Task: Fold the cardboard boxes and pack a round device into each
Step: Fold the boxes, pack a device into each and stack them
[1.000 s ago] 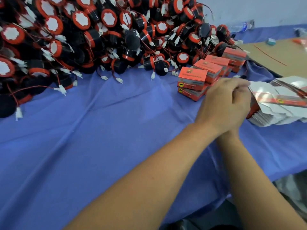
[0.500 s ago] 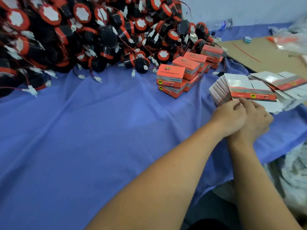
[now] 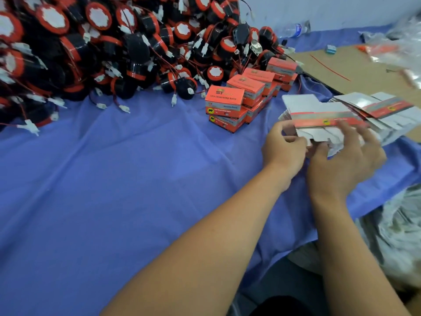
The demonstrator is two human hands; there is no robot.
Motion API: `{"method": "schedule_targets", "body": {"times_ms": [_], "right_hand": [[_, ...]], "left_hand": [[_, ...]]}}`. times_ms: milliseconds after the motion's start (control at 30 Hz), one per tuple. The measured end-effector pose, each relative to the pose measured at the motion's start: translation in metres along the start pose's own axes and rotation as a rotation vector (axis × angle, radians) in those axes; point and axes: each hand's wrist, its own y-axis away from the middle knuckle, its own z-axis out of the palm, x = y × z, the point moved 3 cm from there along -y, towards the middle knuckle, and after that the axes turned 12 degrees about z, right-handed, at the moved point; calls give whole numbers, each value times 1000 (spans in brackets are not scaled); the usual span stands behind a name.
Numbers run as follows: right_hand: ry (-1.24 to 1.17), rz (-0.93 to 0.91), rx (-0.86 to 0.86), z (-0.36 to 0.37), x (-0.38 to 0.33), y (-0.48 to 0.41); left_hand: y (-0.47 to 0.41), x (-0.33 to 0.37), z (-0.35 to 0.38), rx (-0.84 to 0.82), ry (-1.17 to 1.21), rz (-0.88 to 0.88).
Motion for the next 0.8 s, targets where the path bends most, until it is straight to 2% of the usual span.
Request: {"method": "schedule_targets", "body": {"times_ms": [67,133,267,433,500,633,800], "right_hand": [[-111,-35,12,1,2,1],[-221,-63,-77,4,0,0],[-513,-54,-450,16,-25,22],[-734,-143,-866,36,-64,76],[-753,-213,-921,45,-81,101],[-818,-153,-1045,55,-110,155],[-851,-267,-1064,49,-143,213]], "left_hand": [[3,8,-15,18,65,17],[9,21,-35,51,136,44],[31,50,-91,218,195,98],[79,77,-173,431,139,171],[102,88,-205,520,101,202],[149,108,-257,582,64,244],[197,126,-309,645,-82,353]]}}
